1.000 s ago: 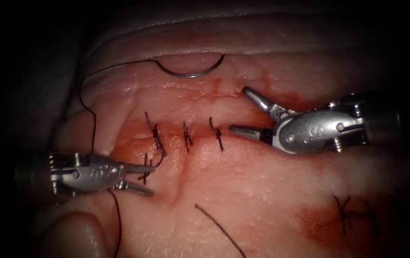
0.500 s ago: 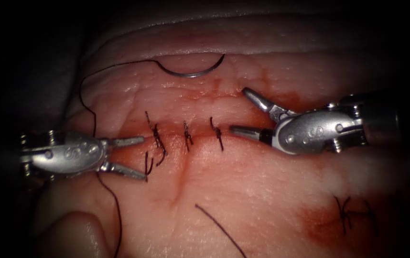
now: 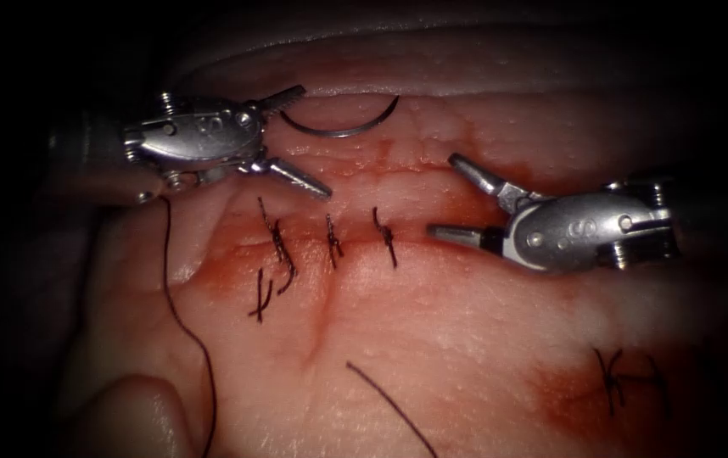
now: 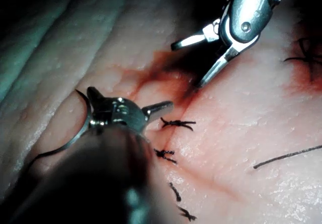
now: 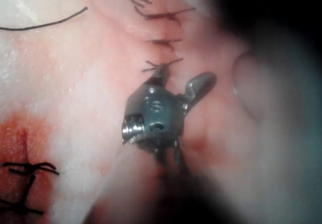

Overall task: Wound Closure
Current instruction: Pickup the needle with the left end-effector.

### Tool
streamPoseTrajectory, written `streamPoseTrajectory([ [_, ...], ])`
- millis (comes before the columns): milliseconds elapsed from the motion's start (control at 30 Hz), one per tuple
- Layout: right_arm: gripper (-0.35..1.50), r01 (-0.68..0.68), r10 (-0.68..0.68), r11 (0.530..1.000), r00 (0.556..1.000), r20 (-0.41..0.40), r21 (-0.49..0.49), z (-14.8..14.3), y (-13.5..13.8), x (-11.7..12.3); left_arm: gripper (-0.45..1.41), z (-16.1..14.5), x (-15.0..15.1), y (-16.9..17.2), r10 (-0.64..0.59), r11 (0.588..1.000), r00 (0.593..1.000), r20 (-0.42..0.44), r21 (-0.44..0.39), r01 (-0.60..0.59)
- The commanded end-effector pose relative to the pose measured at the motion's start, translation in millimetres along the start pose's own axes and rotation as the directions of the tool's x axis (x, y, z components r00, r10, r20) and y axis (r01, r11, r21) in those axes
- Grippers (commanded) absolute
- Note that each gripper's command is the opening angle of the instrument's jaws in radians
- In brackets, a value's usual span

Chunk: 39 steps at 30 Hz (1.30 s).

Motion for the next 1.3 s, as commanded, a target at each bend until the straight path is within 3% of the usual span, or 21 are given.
streamPoseTrajectory([
  [33,1.19,-0.018,0.018,1.0,1.0,0.009,0.006,-0.5,0.9,-0.7,0.96,1.9,0.5,-0.9,-0.01,1.0,1.0,0.029,-0.007,0.011],
  [367,1.25,-0.103,0.102,0.994,0.994,0.046,0.035,-4.8,4.7,-2.8,0.83,6.3,1.8,-3.1,-0.093,0.996,0.986,0.141,-0.005,0.095],
  [433,1.25,-0.105,0.103,0.994,0.993,0.064,0.024,-5.3,5.1,-3.1,0.73,6.9,1.8,-3.4,-0.116,0.993,0.976,0.185,-0.013,0.12],
  [533,1.28,-0.107,0.106,0.994,0.991,0.083,0.009,-5.4,5.2,-3.2,0.61,7.7,1.6,-3.8,-0.126,0.991,0.957,0.263,-0.002,0.131],
  [800,1.35,-0.108,0.108,0.994,0.99,0.094,-0.005,-5.0,4.6,-2.9,0.54,10.6,0.8,-5.6,-0.142,0.989,0.92,0.366,0.012,0.148],
  [933,1.36,-0.107,0.108,0.994,0.99,0.095,-0.01,-4.7,4.3,-2.7,0.54,12.2,-0.6,-7.0,-0.141,0.989,0.875,0.463,0.027,0.145],
  [1100,1.36,-0.107,0.108,0.994,0.99,0.096,-0.012,-4.6,4.2,-2.7,0.54,13.5,-2.1,-7.6,-0.134,0.99,0.848,0.513,0.034,0.136],
  [1300,1.36,-0.107,0.108,0.994,0.989,0.097,-0.015,-4.4,4.0,-2.6,0.47,14.0,-2.7,-8.8,-0.146,0.989,0.846,0.513,0.045,0.143],
])
